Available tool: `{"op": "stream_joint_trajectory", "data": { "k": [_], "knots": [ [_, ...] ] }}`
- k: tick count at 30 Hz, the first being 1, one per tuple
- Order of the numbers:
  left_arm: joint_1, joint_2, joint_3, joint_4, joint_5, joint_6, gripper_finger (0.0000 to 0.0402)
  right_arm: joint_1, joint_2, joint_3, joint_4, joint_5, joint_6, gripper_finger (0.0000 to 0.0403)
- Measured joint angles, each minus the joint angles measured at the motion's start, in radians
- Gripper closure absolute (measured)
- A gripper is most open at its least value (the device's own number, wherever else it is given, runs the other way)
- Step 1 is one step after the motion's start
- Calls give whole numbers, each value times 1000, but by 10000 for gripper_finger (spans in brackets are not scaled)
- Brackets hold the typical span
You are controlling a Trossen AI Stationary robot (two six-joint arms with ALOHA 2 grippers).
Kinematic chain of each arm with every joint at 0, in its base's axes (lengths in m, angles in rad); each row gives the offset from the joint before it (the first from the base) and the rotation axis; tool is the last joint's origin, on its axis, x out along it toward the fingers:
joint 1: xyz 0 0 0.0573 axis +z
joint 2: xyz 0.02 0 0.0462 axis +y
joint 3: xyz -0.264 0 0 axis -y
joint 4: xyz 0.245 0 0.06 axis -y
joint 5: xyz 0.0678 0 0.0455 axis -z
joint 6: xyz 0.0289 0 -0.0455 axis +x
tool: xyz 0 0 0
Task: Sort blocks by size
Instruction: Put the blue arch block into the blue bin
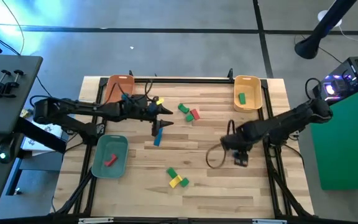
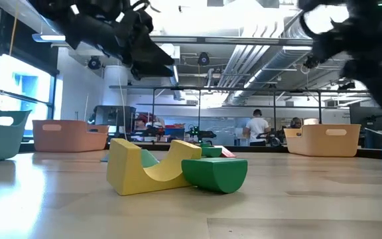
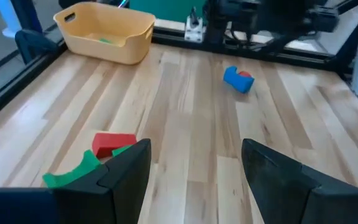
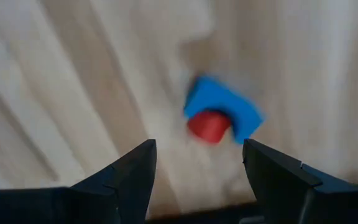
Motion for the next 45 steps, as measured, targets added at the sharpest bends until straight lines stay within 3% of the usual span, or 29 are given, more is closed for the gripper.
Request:
{"op": "stream_joint_trajectory", "data": {
  "k": [5,12,15,19,23,27,32,39,45],
  "knots": [
    [-2,50,0,59,-8,-40,163,129,0,-122,105,-17,117,167],
    [-21,67,0,26,-11,-81,163,190,1,-213,532,172,241,167],
    [-40,67,0,9,-27,-76,163,170,1,-196,643,301,145,167],
    [-55,67,0,25,-94,-76,163,98,1,-188,785,514,-108,167],
    [-56,67,0,14,-142,-126,163,-33,1,-188,913,631,-310,167],
    [-56,67,0,-33,-179,-187,163,-188,1,-188,1059,606,-363,167],
    [-56,67,0,-104,-262,-214,163,-341,6,-188,1139,435,-383,167],
    [-60,67,0,-136,-303,-233,163,-425,116,-188,1245,260,-520,167],
    [-81,67,0,-144,-366,-233,163,-451,265,-188,1446,256,-581,167]
  ]
}}
